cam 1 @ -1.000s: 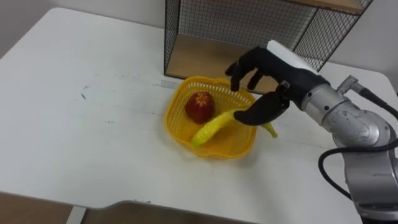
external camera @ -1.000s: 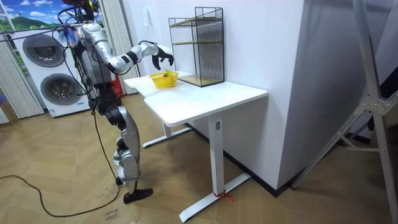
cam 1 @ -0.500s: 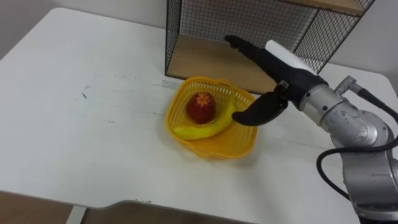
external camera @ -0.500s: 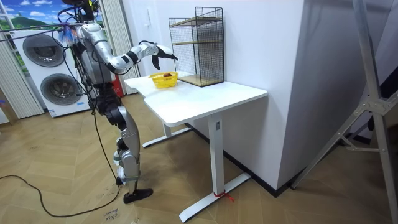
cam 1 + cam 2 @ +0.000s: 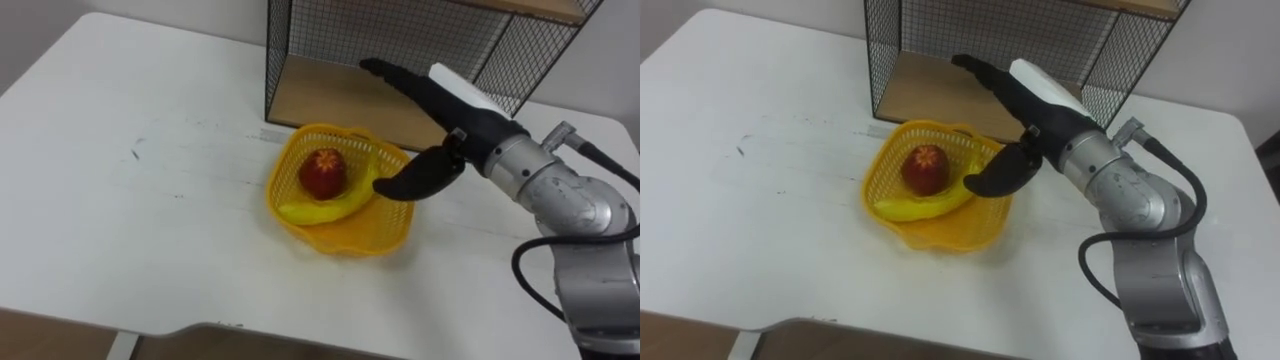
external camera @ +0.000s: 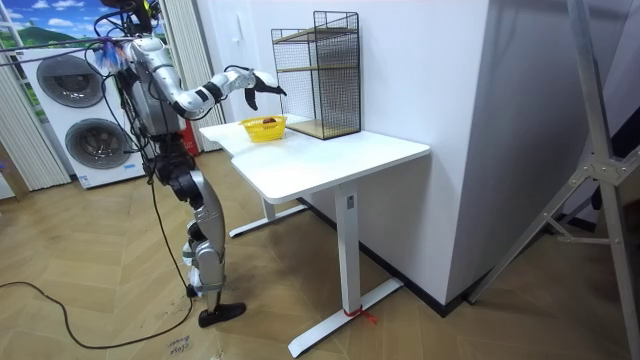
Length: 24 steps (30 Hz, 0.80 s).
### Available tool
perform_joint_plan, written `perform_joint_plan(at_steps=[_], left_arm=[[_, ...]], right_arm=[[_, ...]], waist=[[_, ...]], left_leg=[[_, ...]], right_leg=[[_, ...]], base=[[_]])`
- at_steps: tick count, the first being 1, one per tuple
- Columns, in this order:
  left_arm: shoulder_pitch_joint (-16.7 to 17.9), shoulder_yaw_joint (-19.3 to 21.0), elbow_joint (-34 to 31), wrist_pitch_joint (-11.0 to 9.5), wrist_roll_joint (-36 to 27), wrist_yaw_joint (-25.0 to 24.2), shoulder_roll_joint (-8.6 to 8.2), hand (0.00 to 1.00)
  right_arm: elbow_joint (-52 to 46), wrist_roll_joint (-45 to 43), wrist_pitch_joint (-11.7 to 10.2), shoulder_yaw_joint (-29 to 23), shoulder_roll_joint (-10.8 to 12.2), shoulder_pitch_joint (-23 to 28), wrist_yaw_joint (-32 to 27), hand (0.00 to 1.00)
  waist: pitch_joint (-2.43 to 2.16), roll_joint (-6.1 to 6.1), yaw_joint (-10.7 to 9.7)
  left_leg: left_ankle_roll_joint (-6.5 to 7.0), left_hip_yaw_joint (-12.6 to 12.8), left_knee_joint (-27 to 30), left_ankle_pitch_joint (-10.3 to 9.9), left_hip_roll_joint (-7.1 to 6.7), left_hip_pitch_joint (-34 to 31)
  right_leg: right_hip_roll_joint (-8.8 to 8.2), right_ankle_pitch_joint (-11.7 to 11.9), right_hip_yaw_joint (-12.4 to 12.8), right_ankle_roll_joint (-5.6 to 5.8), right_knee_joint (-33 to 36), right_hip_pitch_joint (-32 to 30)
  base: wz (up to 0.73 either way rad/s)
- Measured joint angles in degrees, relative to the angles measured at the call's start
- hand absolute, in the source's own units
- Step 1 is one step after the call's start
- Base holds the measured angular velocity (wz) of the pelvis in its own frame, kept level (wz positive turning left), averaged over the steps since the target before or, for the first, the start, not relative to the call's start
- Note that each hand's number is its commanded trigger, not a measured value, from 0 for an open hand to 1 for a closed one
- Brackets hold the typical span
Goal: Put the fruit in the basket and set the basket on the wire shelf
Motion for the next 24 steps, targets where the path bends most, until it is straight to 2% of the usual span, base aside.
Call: perform_joint_plan(at_steps=[4, 8, 10, 11, 12, 17, 19, 23, 24], left_arm=[[1.3, 2.1, 0.1, 0.0, -0.3, 0.1, -0.74, 0.0], [2.2, 2.4, 0.5, -0.1, -4.5, 0.4, -0.91, 0.0], [3.0, 3.8, 1.5, -0.4, -5.8, 1.1, -1.08, 0.0], [3.2, 4.3, 1.8, -0.5, -6.3, 1.3, -1.1, 0.0], [3.6, 5.3, 2.3, -0.5, -7.2, 1.5, -1.1, 0.0], [5.3, 9.3, 3.4, -0.7, -13.6, 2.6, -1.23, 0.0], [5.5, 11.5, 3.9, -0.8, -16.8, 3.3, -1.22, 0.0], [5.5, 15.0, 3.9, -2.3, -23.9, 6.8, -1.41, 0.0], [5.5, 17.1, 3.9, -2.5, -26.5, 8.5, -1.42, 0.0]], right_arm=[[0.1, 4.0, -0.1, -2.3, 0.0, 1.8, -2.7, 0.0], [0.5, 7.1, -0.8, -5.0, 0.1, 4.0, -6.6, 0.0], [1.8, 9.7, -2.0, -6.6, 0.5, 5.8, -10.1, 0.0], [2.2, 10.5, -2.1, -7.0, 0.8, 6.4, -11.0, 0.0], [2.7, 11.4, -2.1, -8.1, 1.3, 7.8, -12.5, 0.0], [3.5, 16.9, -2.3, -11.5, 1.6, 10.9, -18.2, 0.0], [5.2, 19.7, -3.8, -12.8, 1.6, 13.0, -21.0, 0.0], [6.3, 22.4, -3.9, -13.9, 1.6, 15.1, -24.1, 0.0], [6.7, 23.2, -4.0, -14.5, 1.7, 15.4, -24.8, 0.0]], waist=[[-0.24, 1.07, -0.6], [-0.58, 2.23, -1.4], [-0.73, 2.87, -2.2], [-0.75, 2.92, -2.3], [-0.96, 2.93, -2.4], [-0.91, 2.73, -3.6], [-0.91, 2.78, -3.9], [-0.94, 3.47, -4.8], [-0.99, 3.81, -5.0]], left_leg=[[0.0, 0.1, 0.0, 0.0, 0.0, 0.2], [0.0, 0.0, 0.2, 0.0, 0.01, 0.2], [-0.02, 0.2, -0.1, 0.0, 0.03, 0.9], [-0.02, 0.3, -0.2, 0.0, 0.05, 1.1], [-0.03, 0.3, -0.5, 0.0, 0.05, 1.2], [-0.07, 0.3, -0.6, 0.1, -0.03, 1.4], [-0.07, 0.1, -0.7, 0.0, -0.03, 2.0], [-0.04, 0.0, -0.7, 0.0, -0.07, 2.0], [-0.04, -0.1, -0.7, 0.0, -0.08, 2.0]], right_leg=[[0.0, 0.0, 0.2, 0.0, 0.1, 0.0], [-0.02, 0.0, 0.0, 0.0, 0.0, 0.1], [-0.01, 0.0, 0.1, 0.0, -0.1, 0.5], [0.0, 0.0, 0.1, 0.0, -0.1, 0.7], [0.03, 0.0, 0.1, 0.0, -0.4, 0.9], [-0.01, 0.0, 0.0, 0.0, -0.9, 1.4], [0.02, 0.0, -0.1, 0.01, -1.6, 2.4], [-0.08, 0.0, -0.5, 0.05, -1.8, 2.6], [-0.06, 0.0, -0.5, 0.06, -1.8, 2.6]], base=[[0.0], [0.0], [-0.02], [-0.04], [0.0], [0.02], [0.05], [0.06], [0.0]])
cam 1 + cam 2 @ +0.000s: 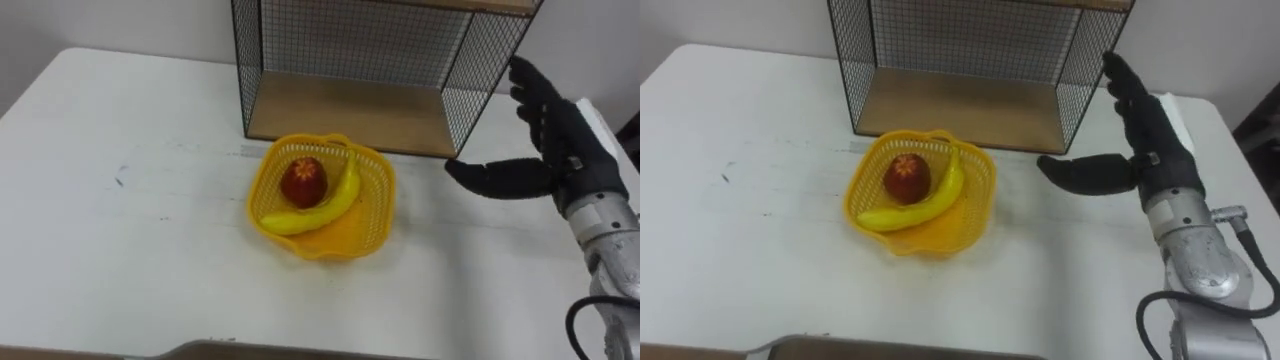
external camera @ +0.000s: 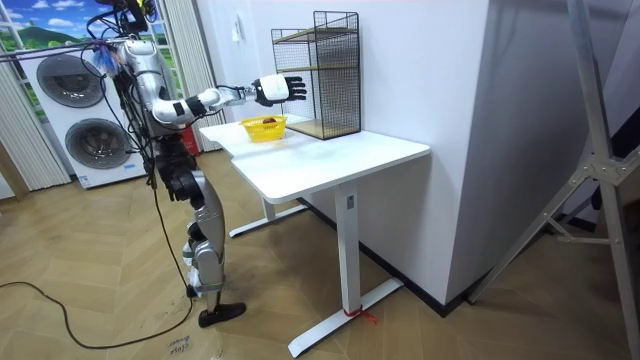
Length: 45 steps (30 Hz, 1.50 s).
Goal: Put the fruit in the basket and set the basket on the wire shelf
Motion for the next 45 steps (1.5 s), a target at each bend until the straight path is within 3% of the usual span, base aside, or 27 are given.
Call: perform_joint_plan(at_steps=[3, 4, 5, 7, 12, 15, 18, 22, 27, 30, 36, 42, 45], left_arm=[[0.0, 4.8, -1.5, -0.6, -9.7, 5.1, -0.15, 0.0], [0.0, 7.3, -3.1, -0.6, -12.6, 7.6, -0.38, 0.0], [0.1, 8.3, -4.5, -0.6, -14.2, 8.9, -0.5, 0.0], [0.6, 11.2, -12.6, -0.7, -17.4, 15.2, -0.61, 0.0], [1.2, 15.9, -28.1, -3.1, -19.3, 26.6, -0.64, 0.0], [1.3, 19.8, -38.9, -3.2, -19.2, 34.2, -0.55, 0.0], [1.6, 22.2, -48.1, -5.0, -17.8, 40.6, -0.26, 0.0], [1.3, 22.8, -58.0, -5.1, -17.0, 45.8, 0.22, 0.0], [1.2, 23.3, -61.6, -5.1, -13.5, 47.8, 1.05, 0.0], [1.3, 23.3, -65.5, -5.7, -10.3, 47.8, 1.07, 0.0], [1.0, 22.3, -68.9, -6.3, -10.3, 45.0, 1.24, 0.0], [0.3, 16.3, -75.1, -6.2, -10.4, 38.2, 1.27, 0.0], [-0.5, 12.2, -76.5, -6.2, -10.6, 34.0, 1.29, 0.0]], right_arm=[[0.0, 3.2, -0.4, -1.7, 0.5, 1.6, -5.1, 0.0], [0.1, 3.9, -0.4, -2.2, 0.5, 1.9, -6.9, 0.0], [0.1, 3.9, -0.4, -2.5, 0.6, 2.0, -7.7, 0.0], [0.2, 3.9, -0.4, -2.7, 0.6, 2.4, -11.5, 0.0], [0.1, 3.8, -0.5, -3.0, 0.6, 6.0, -16.5, 0.0], [0.1, 2.9, -0.5, -3.3, 0.7, 8.3, -18.3, 0.0], [0.1, 3.3, -0.7, -4.2, 0.7, 8.9, -19.9, 0.0], [0.1, 3.0, -0.8, -4.8, 0.7, 10.3, -20.0, 0.0], [0.1, 3.1, -0.9, -4.9, 0.7, 10.3, -19.9, 0.0], [0.2, 3.3, -1.1, -4.9, 0.7, 10.5, -19.2, 0.0], [0.3, 3.4, -1.5, -4.8, 0.7, 10.8, -17.3, 0.0], [0.4, 3.2, -1.6, -4.6, 0.9, 10.6, -14.3, 0.0], [0.4, 3.2, -1.6, -2.7, 1.0, 10.6, -13.7, 0.0]], waist=[[-0.19, 0.83, 0.0], [0.02, 1.52, 0.0], [-0.08, 1.38, 0.1], [0.02, 1.89, 0.3], [-0.59, 2.58, 2.9], [-0.78, 3.01, 4.6], [-0.74, 3.66, 5.2], [-0.63, 4.66, 5.9], [-0.69, 5.49, 5.8], [-0.55, 5.0, 5.7], [-0.49, 4.6, 4.5], [-0.01, 4.47, 3.9], [0.27, 4.46, 2.5]], left_leg=[[0.01, 0.1, -0.3, 0.0, -0.07, 0.2], [0.01, 0.0, -0.4, 0.0, -0.09, 0.1], [0.01, -0.1, -0.4, 0.0, -0.09, 0.1], [-0.01, -0.5, -0.4, 0.0, -0.09, 0.0], [0.01, -0.7, -0.7, 0.0, -0.37, 0.5], [0.04, -0.9, -1.2, 0.1, -0.5, 1.2], [0.17, -1.4, -1.4, 0.1, -0.81, 1.2], [0.24, -1.5, -1.4, 0.1, -0.93, 1.3], [0.29, -1.4, -1.2, 0.1, -0.97, 1.2], [0.29, -1.7, -1.1, 0.1, -0.95, 1.1], [0.32, -2.9, 0.0, 0.1, -1.21, 0.2], [0.34, -3.4, -0.1, 0.1, -1.41, 0.2], [0.39, -3.7, 0.0, 0.1, -1.53, 0.2]], right_leg=[[-0.08, -0.1, 0.0, 0.08, 0.0, 0.0], [-0.07, -0.1, 0.2, 0.1, 0.0, 0.0], [-0.06, -0.1, 0.2, 0.1, -0.1, -0.1], [0.0, -0.1, 0.0, 0.1, -0.2, -0.1], [-0.14, -0.2, 0.1, 0.21, -0.1, -0.2], [-0.21, -0.2, 0.4, 0.22, 0.2, 0.0], [-0.34, -0.2, 0.6, 0.3, 0.3, -0.1], [-0.49, -0.4, 0.7, 0.54, 1.0, -0.4], [-0.48, -0.5, 0.7, 0.45, 1.1, -0.9], [-0.45, -0.5, 0.8, 0.39, 1.1, -1.0], [-0.61, -0.5, 0.3, 0.41, 1.1, -0.9], [-0.72, -0.5, 0.2, 0.43, 1.1, -0.6], [-0.81, -0.6, -0.4, 0.54, 1.0, -0.2]], base=[[0.0], [0.0], [0.0], [0.05], [-0.02], [-0.07], [-0.02], [0.0], [0.0], [0.0], [0.06], [0.04], [0.09]])
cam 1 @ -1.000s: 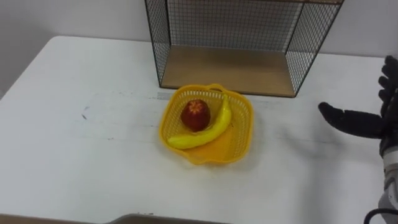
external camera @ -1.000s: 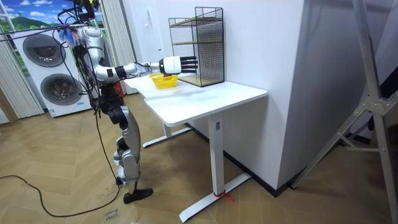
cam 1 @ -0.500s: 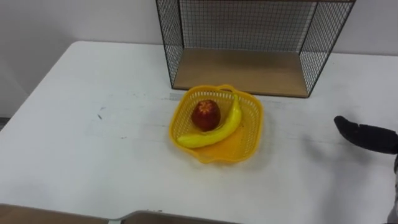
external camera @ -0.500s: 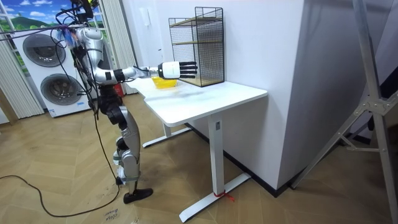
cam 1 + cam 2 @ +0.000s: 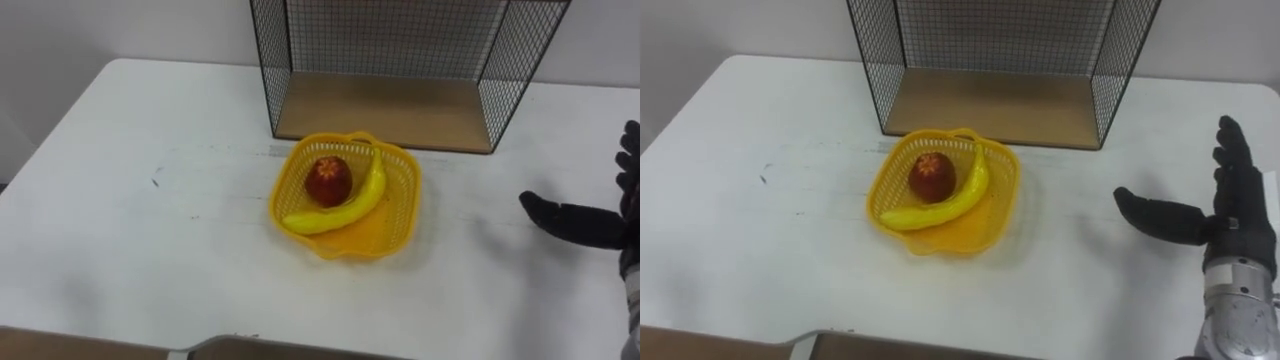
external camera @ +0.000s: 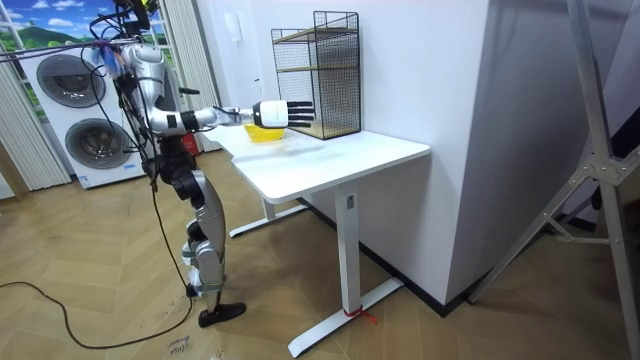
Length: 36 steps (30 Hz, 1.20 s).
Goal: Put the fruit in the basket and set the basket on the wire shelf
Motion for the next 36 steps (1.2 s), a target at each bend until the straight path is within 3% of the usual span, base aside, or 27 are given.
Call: perform_joint_plan(at_steps=[4, 13, 21, 29, 36], left_arm=[[-0.1, -7.0, -0.2, 0.0, 0.0, -8.1, 0.0, 0.0], [-1.2, -15.1, -0.1, 0.0, -3.6, -21.2, -0.01, 0.0], [-1.9, -19.2, -0.1, 2.1, -3.9, -34.5, -1.98, 0.0], [-1.9, -21.6, 0.5, 2.5, -6.6, -41.2, -2.23, 0.0], [-2.5, -25.8, 4.5, 2.9, -6.8, -43.6, -2.4, 0.0]], right_arm=[[0.6, 0.0, 0.0, 3.2, 0.1, 0.0, 1.4, 0.0], [2.3, 0.1, -0.1, 5.6, 1.2, -1.4, 2.7, 0.0], [2.2, -1.1, -0.8, 6.7, 3.0, -4.1, 5.9, 0.0], [2.2, 0.3, -1.2, 7.2, 4.9, -4.7, 7.9, 0.0], [2.3, 9.3, -1.3, 10.4, 5.9, -4.8, 8.4, 0.0]], waist=[[0.08, -0.09, -1.0], [0.65, -1.14, -2.2], [0.46, -1.15, -3.0], [0.36, -1.0, -3.3], [0.23, -1.34, -3.6]], left_leg=[[0.02, 0.1, 0.0, 0.0, 0.01, 0.0], [0.04, 0.9, 0.0, 0.0, -0.01, -0.2], [0.05, 1.9, 0.5, 0.0, 0.14, -1.3], [0.05, 3.0, 0.6, 0.0, 0.34, -0.4], [0.11, 3.9, 0.9, 0.1, 0.52, -1.2]], right_leg=[[0.02, 0.0, 0.2, 0.0, 0.1, -0.2], [0.02, 0.0, 1.2, 0.03, 0.3, -1.0], [0.02, 0.0, 1.9, 0.02, 1.4, -2.9], [0.04, 0.0, 2.5, 0.0, 2.4, -2.8], [0.15, -0.1, 3.6, -0.26, 3.4, -4.3]], base=[[-0.02], [-0.07], [-0.04], [-0.06], [-0.06]])
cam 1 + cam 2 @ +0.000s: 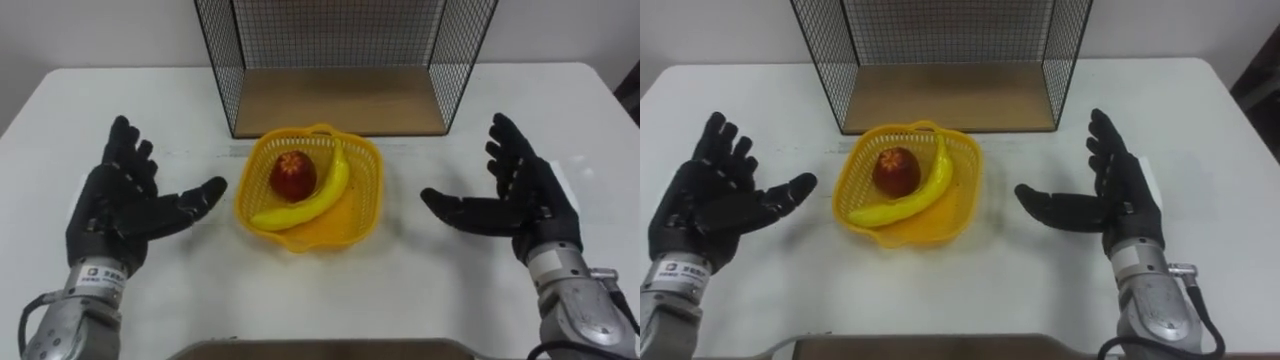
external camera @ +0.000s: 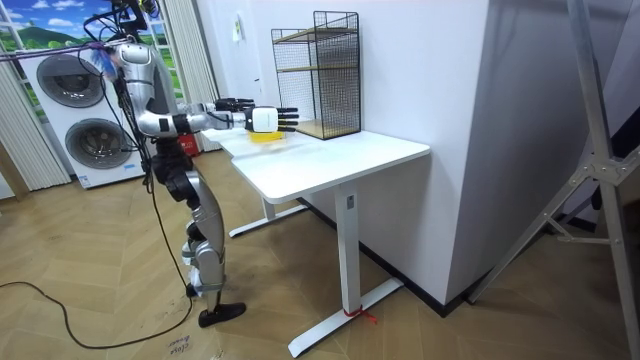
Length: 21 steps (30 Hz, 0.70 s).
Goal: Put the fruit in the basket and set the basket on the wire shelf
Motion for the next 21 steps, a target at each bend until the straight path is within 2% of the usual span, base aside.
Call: perform_joint_plan(at_steps=[4, 8, 16, 21], left_arm=[[0.0, -0.5, 0.8, 0.3, -1.1, -1.4, 0.0, 0.0], [0.0, -0.5, 0.8, 0.3, -1.1, -1.6, 0.01, 0.0], [0.0, -0.7, 0.9, 0.5, -1.1, -2.2, -0.04, 0.0], [0.0, -0.7, 0.9, 0.9, -1.0, -2.2, -0.04, 0.0]], right_arm=[[0.3, 4.2, -0.2, 0.8, 0.1, 0.0, -0.2, 0.0], [2.2, 7.8, -2.0, 0.8, 0.2, 0.0, -0.3, 0.0], [2.3, 14.0, -2.0, 0.9, 1.0, 0.0, 2.0, 0.0], [2.3, 14.0, -2.0, 1.0, 1.2, 0.0, 2.1, 0.0]], waist=[[-0.05, -0.33, -0.5], [0.0, -0.64, -0.6], [0.04, -0.52, -0.6], [0.18, -0.11, -0.6]], left_leg=[[0.02, 0.1, 0.1, 0.0, 0.04, -0.1], [0.02, 0.2, 0.0, 0.0, 0.06, 0.0], [0.01, 0.2, -0.1, 0.0, 0.11, -0.1], [0.01, 0.2, -0.1, 0.0, 0.12, -0.2]], right_leg=[[0.06, 0.0, 0.1, -0.04, 0.0, -0.1], [0.1, 0.0, 0.2, -0.04, -0.2, 0.0], [0.19, 0.0, 0.1, -0.04, -0.4, 0.0], [0.19, 0.0, 0.1, -0.04, -0.4, -0.1]], base=[[-0.01], [0.0], [0.0], [0.0]])
